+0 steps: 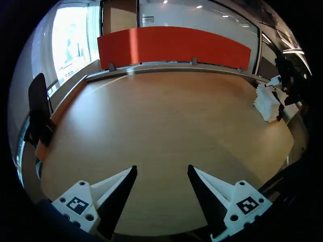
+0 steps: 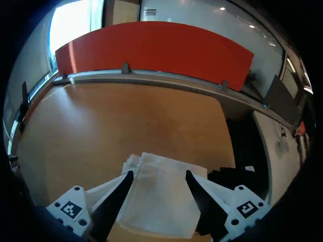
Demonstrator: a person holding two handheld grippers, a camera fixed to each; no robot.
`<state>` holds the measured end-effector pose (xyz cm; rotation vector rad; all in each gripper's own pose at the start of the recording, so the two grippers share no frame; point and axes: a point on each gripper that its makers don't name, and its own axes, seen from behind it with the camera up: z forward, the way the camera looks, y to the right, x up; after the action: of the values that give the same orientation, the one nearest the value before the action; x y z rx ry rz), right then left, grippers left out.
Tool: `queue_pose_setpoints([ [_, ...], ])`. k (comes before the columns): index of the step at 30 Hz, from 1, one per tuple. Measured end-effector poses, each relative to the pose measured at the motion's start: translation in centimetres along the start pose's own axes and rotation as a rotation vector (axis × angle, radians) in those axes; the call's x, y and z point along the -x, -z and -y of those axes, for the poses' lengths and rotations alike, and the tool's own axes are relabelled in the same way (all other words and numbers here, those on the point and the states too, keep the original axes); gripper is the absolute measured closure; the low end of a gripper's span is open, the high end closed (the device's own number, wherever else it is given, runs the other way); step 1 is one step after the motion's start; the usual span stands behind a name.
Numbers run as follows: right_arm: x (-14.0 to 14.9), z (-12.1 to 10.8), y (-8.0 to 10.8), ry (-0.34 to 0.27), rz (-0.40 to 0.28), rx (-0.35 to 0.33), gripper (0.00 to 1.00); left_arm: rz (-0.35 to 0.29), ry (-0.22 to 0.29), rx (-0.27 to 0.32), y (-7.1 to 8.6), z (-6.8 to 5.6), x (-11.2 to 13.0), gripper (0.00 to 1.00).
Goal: Fold towel
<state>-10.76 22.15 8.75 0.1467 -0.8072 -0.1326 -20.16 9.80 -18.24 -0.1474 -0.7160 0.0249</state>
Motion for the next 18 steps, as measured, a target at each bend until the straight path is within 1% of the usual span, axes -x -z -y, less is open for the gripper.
queue_pose_setpoints([
  [8, -0.1, 0.0, -0.9, -0.003, 0.008, -0.001, 0.0, 0.006, 0.004, -0.007, 0.1, 0.3, 0.3, 0.07],
  [18, 0.7, 0.1, -3.2, -0.008, 0.042, -0.001, 0.0, 0.021, 0.008, -0.027, 0.5, 0.9, 1.1, 0.07],
])
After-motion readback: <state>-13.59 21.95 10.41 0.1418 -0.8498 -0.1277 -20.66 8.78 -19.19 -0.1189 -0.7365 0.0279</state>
